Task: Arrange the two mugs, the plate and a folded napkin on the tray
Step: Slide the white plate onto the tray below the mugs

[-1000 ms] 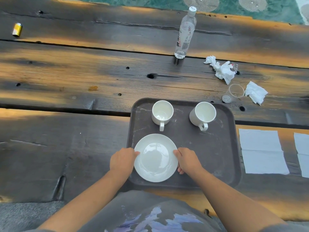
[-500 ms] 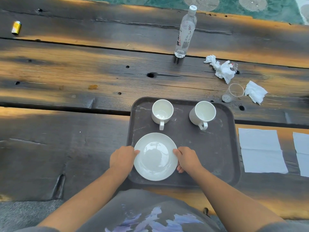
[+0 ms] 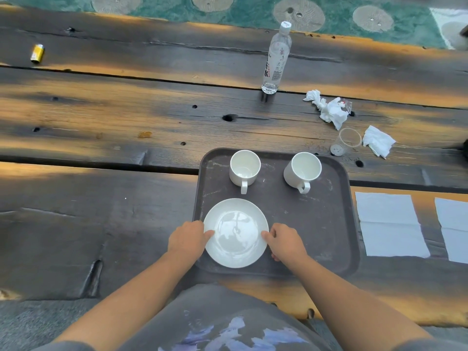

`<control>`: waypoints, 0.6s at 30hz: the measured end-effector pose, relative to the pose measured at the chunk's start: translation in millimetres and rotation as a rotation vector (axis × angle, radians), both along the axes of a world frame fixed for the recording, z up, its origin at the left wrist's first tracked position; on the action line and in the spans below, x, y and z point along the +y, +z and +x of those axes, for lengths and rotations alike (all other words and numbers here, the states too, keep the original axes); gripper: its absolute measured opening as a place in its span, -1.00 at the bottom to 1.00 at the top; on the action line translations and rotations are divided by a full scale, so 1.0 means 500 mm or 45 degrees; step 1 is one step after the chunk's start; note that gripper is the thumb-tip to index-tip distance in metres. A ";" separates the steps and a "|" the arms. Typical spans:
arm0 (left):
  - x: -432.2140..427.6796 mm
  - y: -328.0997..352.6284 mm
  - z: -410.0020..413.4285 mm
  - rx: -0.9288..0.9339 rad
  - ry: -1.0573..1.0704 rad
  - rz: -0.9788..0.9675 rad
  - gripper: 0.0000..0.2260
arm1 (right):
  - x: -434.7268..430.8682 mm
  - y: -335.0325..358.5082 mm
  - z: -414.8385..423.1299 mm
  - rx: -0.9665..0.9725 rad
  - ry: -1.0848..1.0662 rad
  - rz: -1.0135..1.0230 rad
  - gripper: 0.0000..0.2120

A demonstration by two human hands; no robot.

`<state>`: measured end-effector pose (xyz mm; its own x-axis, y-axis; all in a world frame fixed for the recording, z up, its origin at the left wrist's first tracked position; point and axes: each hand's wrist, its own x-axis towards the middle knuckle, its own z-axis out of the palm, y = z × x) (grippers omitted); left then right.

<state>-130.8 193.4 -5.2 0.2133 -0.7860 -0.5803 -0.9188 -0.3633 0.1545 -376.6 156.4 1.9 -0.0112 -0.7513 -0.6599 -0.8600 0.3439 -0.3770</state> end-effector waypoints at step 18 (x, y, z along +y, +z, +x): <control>-0.037 0.043 -0.081 0.202 -0.319 -0.156 -0.62 | 0.001 0.055 -0.005 0.022 0.379 -0.164 -0.60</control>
